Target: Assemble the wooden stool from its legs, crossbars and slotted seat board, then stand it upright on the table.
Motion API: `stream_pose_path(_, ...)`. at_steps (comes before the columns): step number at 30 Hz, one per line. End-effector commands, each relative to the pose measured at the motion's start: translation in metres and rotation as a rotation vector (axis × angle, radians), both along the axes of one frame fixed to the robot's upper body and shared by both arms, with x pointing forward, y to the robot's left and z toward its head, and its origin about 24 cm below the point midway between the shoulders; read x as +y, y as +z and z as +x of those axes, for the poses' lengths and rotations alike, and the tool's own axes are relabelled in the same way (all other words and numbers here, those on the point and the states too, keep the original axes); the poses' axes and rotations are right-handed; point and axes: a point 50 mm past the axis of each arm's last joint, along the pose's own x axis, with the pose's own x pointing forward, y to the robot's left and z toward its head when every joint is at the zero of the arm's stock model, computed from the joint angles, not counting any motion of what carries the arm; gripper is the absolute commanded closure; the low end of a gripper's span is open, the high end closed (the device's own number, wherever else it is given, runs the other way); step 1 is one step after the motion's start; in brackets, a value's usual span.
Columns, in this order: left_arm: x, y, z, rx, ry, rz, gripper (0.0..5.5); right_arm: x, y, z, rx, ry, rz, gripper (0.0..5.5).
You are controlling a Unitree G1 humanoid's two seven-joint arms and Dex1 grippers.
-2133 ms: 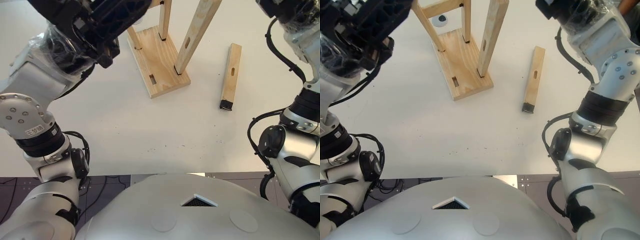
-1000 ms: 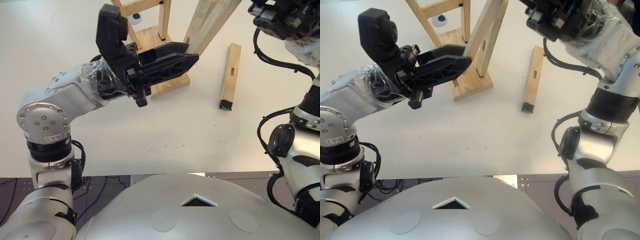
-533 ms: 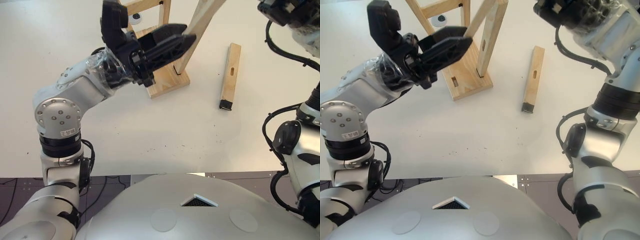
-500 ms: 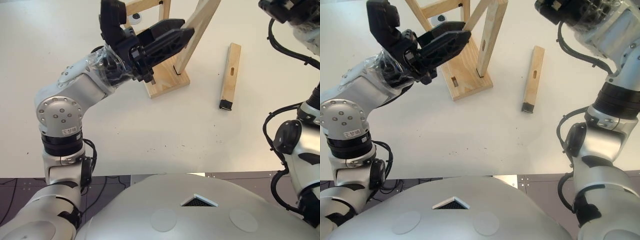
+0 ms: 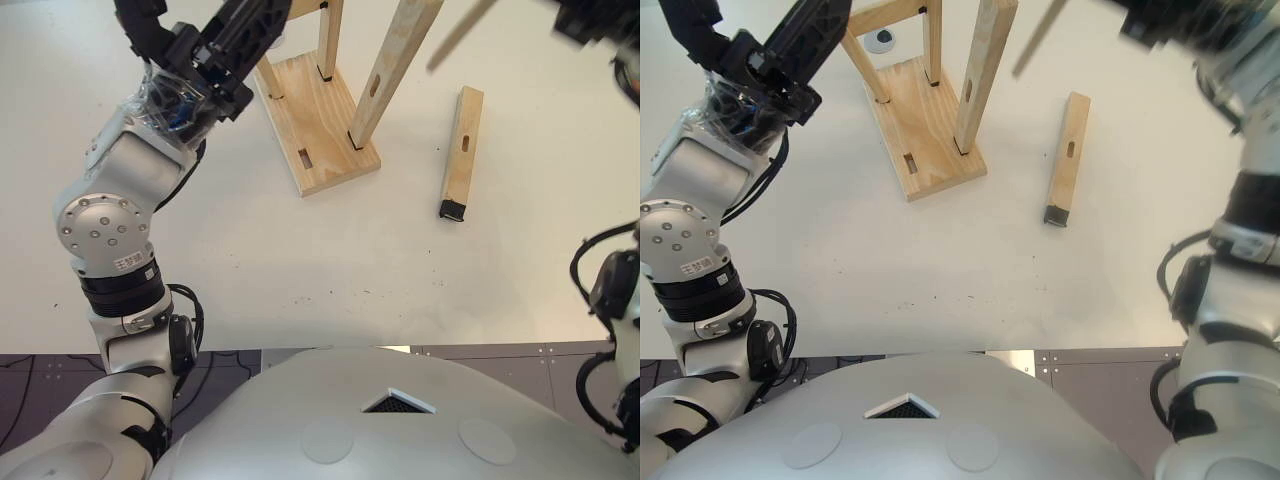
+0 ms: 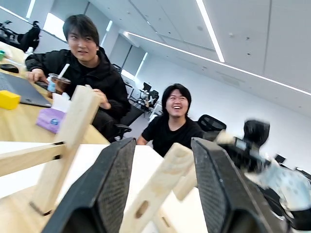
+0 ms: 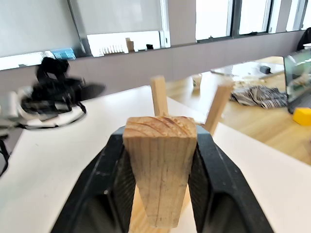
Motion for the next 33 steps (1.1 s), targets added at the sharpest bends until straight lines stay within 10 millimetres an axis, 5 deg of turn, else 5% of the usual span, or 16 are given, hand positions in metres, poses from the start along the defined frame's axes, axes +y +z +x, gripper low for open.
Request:
stream_pose_path(1, 0.028, -0.025, 0.01, 0.051, 0.133, 0.125, 3.43, -0.01, -0.028, 0.002, -0.088, -0.108, -0.081, 4.21)
stream_pose_path(6, 0.058, -0.069, 0.013, 0.143, 0.244, 0.333, 3.43, -0.017, -0.043, 0.007, -0.124, -0.163, -0.099, 4.21)
stream_pose_path(13, 0.071, -0.092, 0.005, 0.196, 0.318, 0.314, 3.43, -0.037, -0.047, 0.012, -0.061, -0.127, -0.152, 4.21)
stream_pose_path(17, 0.074, -0.098, 0.001, 0.208, 0.335, 0.311, 3.43, -0.045, -0.041, 0.014, -0.032, -0.092, -0.163, 4.21)
stream_pose_path(33, 0.077, -0.096, 0.01, 0.199, 0.315, 0.329, 3.43, -0.065, -0.077, 0.007, 0.05, -0.129, -0.24, 4.21)
